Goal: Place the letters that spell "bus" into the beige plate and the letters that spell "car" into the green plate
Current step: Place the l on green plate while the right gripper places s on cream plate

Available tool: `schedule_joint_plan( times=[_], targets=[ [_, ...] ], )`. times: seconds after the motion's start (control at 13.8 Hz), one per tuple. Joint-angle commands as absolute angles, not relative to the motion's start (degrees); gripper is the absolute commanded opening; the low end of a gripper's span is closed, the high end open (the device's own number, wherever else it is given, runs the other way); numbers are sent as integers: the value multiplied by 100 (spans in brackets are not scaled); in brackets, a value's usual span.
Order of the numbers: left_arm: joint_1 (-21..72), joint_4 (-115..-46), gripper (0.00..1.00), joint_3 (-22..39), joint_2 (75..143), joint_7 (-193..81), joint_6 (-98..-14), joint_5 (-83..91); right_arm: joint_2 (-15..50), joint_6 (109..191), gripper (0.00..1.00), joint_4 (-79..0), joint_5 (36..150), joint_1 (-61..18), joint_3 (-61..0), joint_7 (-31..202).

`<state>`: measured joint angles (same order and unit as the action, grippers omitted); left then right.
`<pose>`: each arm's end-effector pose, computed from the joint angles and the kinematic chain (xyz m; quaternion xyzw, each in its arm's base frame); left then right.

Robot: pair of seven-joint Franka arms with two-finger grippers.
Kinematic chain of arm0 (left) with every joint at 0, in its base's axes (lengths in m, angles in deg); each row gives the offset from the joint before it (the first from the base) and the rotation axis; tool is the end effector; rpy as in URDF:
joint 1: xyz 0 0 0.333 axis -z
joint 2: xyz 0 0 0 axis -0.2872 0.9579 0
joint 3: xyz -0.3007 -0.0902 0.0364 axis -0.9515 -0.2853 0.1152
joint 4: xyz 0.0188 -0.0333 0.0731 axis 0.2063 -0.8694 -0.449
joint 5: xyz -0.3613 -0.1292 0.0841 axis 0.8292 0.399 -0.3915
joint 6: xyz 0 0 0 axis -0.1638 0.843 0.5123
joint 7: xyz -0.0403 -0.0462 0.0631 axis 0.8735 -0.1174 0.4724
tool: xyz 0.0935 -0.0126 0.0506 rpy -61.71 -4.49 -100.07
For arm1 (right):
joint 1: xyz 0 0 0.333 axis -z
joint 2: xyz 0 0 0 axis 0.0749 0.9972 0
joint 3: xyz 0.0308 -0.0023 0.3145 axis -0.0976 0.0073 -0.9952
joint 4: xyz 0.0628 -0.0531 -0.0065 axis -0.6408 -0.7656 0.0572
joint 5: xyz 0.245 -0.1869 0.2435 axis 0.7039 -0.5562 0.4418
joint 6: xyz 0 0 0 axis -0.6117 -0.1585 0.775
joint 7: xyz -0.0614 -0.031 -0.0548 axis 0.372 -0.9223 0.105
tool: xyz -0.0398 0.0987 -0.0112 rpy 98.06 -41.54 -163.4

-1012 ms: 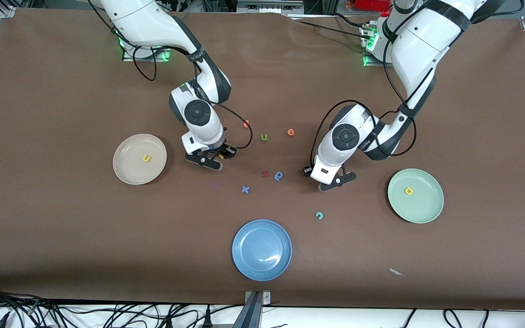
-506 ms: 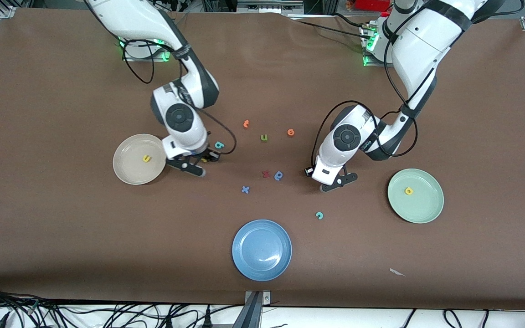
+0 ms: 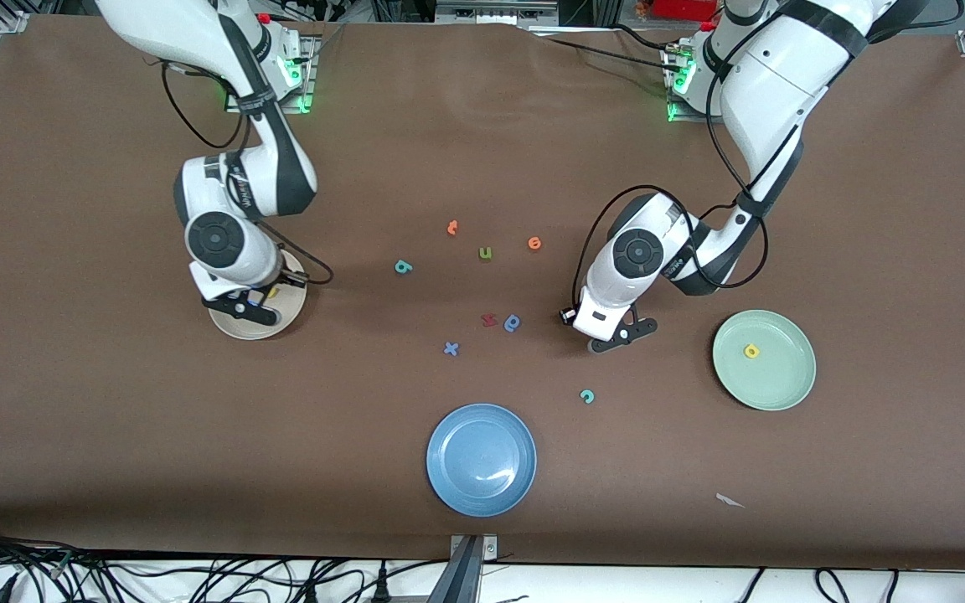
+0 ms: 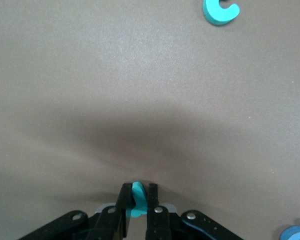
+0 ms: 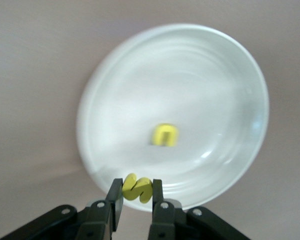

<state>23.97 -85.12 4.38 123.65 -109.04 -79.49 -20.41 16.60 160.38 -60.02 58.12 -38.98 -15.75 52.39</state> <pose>0.5706 -0.3076 0.1758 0.9801 0.1950 -0.0265 0.0265 0.5392 0.1425 0.2314 0.9827 -0.1252 -0.0973 0.0952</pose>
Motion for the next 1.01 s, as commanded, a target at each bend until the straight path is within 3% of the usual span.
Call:
schedule_joint_plan(
  times=[0.0,0.07,0.14,0.43,0.58,0.72,0.87,0.94],
  targets=[
    [2110,-8400,0,437,12215,-10309,-7777,-2045,1196,16722,14,-7053,5874,-3945,-1397,5680],
    [1935,-8373,0,428,12145,-9932,-7654,-2045,1257,16760,31,-7064,5874,-3945,-1388,5698],
    [1733,-8277,0,411,12127,-9519,-7461,-2045,1284,16769,99,-7047,5883,-3928,-1388,5680],
    [1152,-7820,0,516,12056,-7841,-6687,-2088,1153,16348,100,-6723,5927,-3928,-1475,5601],
    [871,-7714,0,603,12056,-7145,-6563,-2342,1161,16023,100,-6302,6267,-3945,-1851,5200],
    [598,-7723,0,674,12074,-6530,-6554,-2641,1266,16152,100,-6002,6533,-3989,-2344,4470],
    [308,-7749,0,683,12074,-5941,-6406,-2870,1494,16486,90,-5790,6542,-4129,-2670,3673],
    [211,-7758,2,692,12091,-5660,-6274,-2967,1661,16757,90,-5755,6534,-4269,-2741,3163]
  ],
)
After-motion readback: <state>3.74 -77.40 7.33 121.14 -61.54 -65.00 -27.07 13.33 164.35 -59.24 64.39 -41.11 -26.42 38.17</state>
